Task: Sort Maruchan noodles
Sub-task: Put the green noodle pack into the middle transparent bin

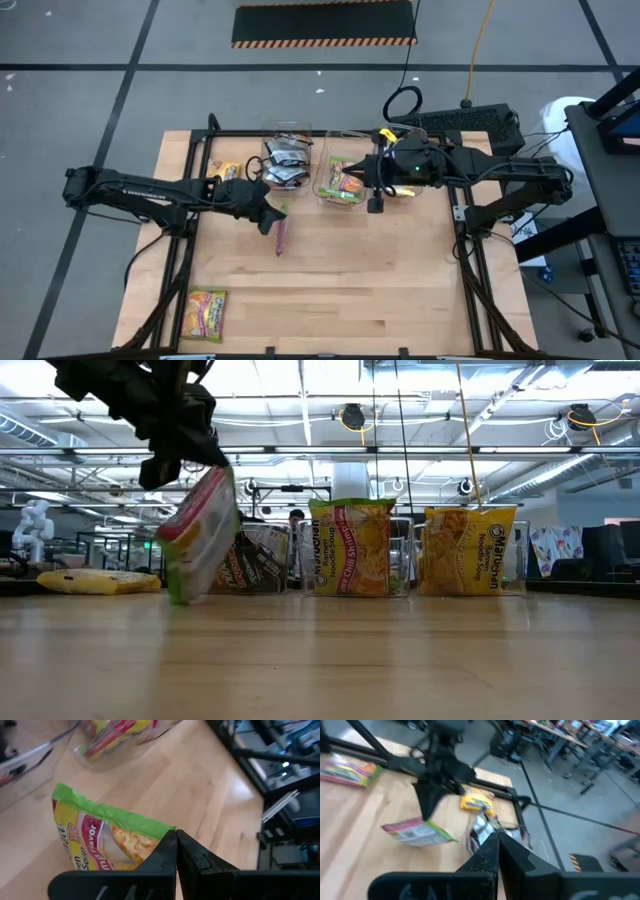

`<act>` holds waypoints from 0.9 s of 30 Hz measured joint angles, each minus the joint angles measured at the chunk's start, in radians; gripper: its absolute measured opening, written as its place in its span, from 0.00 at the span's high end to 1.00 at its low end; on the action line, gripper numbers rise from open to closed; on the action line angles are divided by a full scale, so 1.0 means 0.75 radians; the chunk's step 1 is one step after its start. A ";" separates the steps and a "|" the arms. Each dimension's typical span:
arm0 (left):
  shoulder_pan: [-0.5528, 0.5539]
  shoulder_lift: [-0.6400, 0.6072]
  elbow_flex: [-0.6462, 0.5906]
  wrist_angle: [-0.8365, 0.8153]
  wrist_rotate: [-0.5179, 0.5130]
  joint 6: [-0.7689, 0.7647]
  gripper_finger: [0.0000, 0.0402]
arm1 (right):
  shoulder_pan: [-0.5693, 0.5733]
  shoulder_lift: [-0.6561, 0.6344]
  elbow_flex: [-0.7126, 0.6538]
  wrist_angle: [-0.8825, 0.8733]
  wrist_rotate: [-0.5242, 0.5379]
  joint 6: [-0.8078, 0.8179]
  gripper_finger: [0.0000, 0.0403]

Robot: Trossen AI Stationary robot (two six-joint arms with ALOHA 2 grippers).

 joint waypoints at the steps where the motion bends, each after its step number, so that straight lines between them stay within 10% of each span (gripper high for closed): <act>1: 0.000 0.000 0.000 0.024 0.000 0.000 1.00 | 0.000 -0.001 0.000 -0.012 0.025 -0.002 1.00; 14: 0.000 0.000 0.007 0.427 0.049 0.026 1.00 | -0.002 -0.042 -0.002 -0.114 0.270 0.003 1.00; 27: 0.036 0.043 0.408 0.231 0.006 0.334 1.00 | -0.002 -0.077 -0.046 -0.129 0.272 0.016 1.00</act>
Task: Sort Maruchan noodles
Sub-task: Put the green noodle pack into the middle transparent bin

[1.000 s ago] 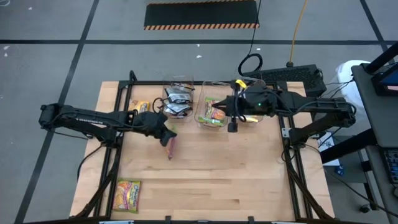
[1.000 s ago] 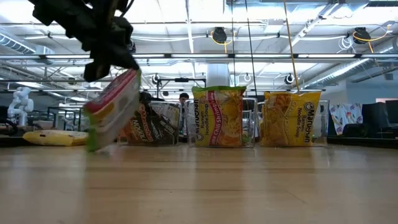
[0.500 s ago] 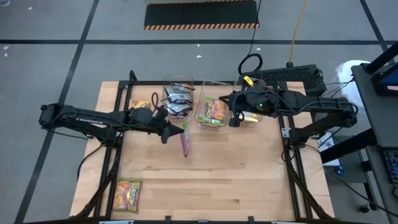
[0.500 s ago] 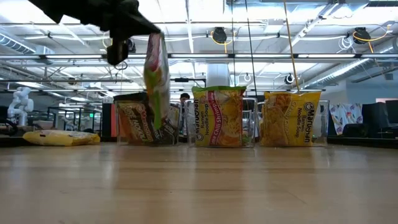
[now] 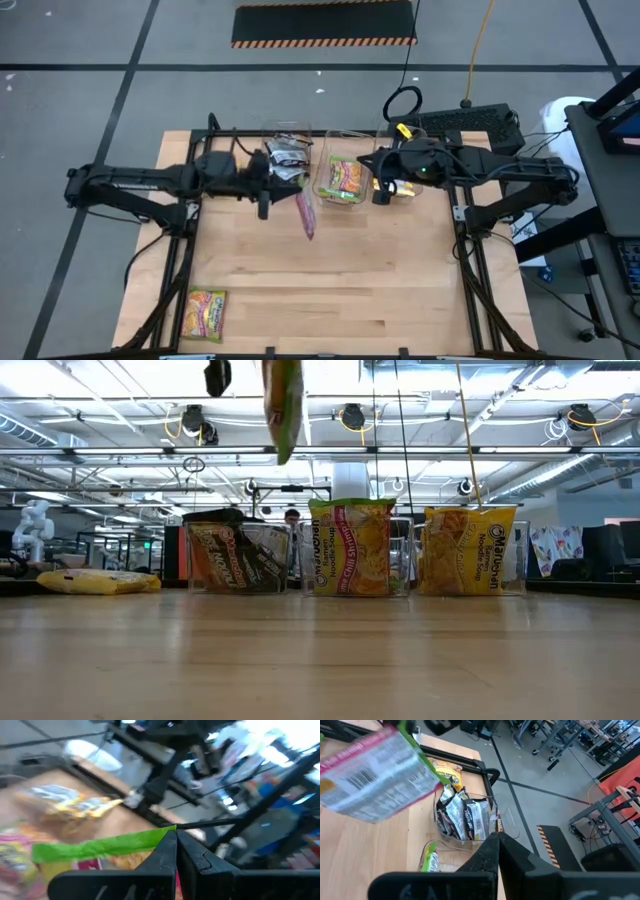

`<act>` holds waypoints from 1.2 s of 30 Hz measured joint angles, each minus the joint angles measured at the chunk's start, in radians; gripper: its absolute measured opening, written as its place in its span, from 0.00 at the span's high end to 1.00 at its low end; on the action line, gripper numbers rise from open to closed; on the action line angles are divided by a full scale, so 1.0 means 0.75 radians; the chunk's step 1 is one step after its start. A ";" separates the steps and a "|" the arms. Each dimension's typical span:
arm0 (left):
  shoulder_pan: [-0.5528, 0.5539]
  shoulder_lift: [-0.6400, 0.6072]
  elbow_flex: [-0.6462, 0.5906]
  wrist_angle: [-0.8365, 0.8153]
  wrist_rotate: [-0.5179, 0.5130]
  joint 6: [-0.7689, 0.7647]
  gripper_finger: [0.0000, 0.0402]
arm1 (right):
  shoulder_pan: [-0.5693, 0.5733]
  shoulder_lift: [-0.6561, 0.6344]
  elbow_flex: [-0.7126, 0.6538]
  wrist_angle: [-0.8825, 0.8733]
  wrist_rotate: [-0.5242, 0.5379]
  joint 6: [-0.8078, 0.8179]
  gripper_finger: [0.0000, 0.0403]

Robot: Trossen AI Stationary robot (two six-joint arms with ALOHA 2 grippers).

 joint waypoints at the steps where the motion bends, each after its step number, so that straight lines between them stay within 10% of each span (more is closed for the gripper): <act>1: 0.013 0.017 0.034 -0.050 -0.010 0.025 1.00 | 0.000 0.001 0.000 -0.001 0.000 0.000 1.00; 17: 0.234 0.480 0.559 -0.215 0.022 0.336 1.00 | -0.001 -0.006 0.000 -0.004 0.000 -0.010 1.00; 36: 0.343 0.800 0.593 -0.201 -0.145 0.409 1.00 | -0.001 -0.006 0.000 -0.032 0.000 -0.010 1.00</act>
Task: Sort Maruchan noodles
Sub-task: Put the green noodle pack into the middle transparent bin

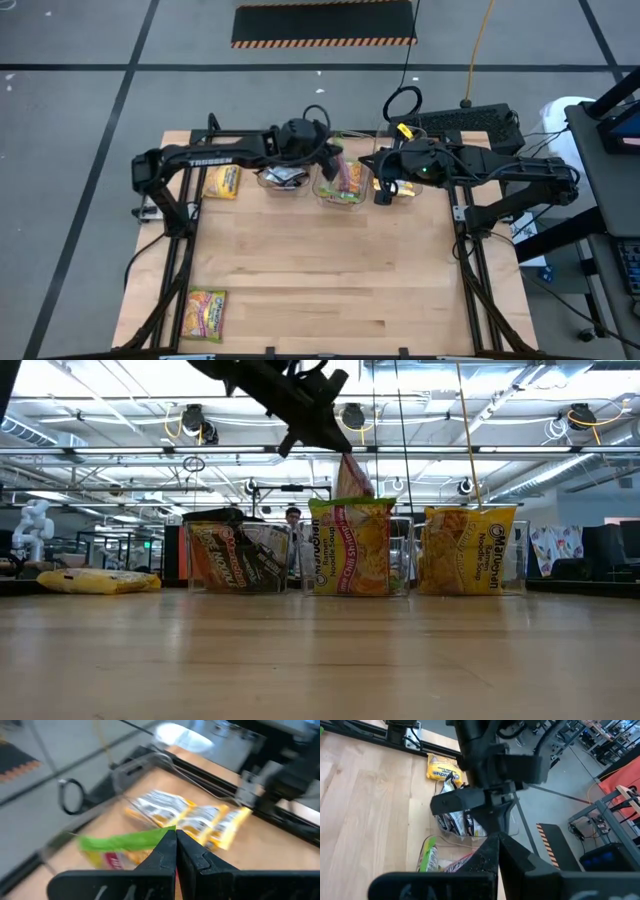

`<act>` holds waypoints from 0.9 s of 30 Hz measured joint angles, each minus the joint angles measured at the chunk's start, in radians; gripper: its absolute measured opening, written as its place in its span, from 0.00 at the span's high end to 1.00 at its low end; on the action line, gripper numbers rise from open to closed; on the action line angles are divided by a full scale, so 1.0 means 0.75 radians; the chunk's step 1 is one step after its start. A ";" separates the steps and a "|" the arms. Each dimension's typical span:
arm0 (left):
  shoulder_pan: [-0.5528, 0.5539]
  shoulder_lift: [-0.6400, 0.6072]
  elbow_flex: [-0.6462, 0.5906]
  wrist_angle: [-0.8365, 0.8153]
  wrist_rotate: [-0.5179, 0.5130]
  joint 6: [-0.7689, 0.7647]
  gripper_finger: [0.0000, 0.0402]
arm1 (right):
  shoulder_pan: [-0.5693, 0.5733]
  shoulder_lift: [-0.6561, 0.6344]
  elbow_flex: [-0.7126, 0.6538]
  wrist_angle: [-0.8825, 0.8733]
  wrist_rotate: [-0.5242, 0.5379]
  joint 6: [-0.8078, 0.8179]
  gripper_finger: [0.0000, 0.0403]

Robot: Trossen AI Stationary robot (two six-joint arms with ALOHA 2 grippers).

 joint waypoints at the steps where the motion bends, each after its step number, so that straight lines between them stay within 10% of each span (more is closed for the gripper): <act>1: -0.007 -0.003 0.000 0.003 -0.055 0.003 1.00 | 0.000 0.000 0.000 -0.006 0.000 0.000 1.00; 27: -0.170 -0.002 -0.001 -0.080 -0.839 -0.025 1.00 | 0.000 0.000 0.000 -0.006 0.000 0.004 1.00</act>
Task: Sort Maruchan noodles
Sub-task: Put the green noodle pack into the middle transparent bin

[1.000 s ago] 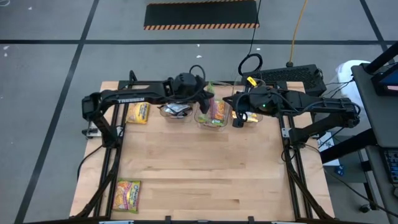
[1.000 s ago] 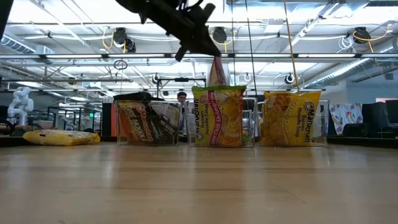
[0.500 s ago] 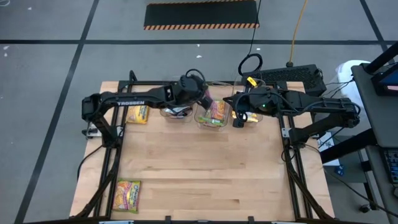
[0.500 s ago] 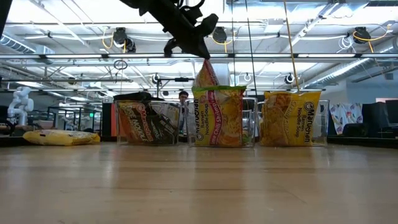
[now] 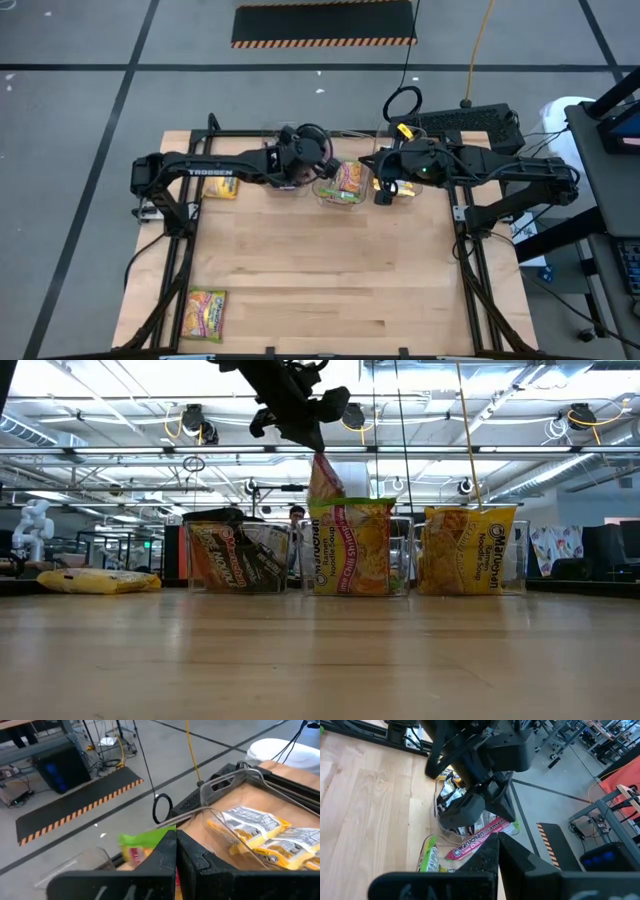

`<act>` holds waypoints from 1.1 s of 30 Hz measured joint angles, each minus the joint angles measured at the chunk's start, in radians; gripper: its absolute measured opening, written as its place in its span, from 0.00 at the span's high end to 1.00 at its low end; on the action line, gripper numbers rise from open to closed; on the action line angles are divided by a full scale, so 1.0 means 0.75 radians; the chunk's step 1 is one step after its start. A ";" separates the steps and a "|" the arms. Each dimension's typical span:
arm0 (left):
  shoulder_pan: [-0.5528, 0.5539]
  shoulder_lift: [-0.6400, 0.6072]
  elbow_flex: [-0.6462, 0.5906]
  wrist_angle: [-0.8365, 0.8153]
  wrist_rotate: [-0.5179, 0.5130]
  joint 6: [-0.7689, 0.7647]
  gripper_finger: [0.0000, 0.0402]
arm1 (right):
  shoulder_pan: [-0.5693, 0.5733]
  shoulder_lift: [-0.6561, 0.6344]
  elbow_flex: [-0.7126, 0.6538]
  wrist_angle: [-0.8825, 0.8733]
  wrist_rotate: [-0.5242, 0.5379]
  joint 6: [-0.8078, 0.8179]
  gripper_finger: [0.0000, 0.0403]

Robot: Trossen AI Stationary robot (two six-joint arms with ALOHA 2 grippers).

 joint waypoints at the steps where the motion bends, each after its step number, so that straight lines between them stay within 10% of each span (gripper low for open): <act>1: -0.007 0.010 0.000 0.000 -0.003 -0.008 1.00 | 0.000 0.000 0.000 0.000 0.000 0.000 1.00; 33: -0.148 0.158 -0.002 0.016 0.079 -0.186 1.00 | 0.000 0.000 0.000 0.001 -0.005 -0.003 1.00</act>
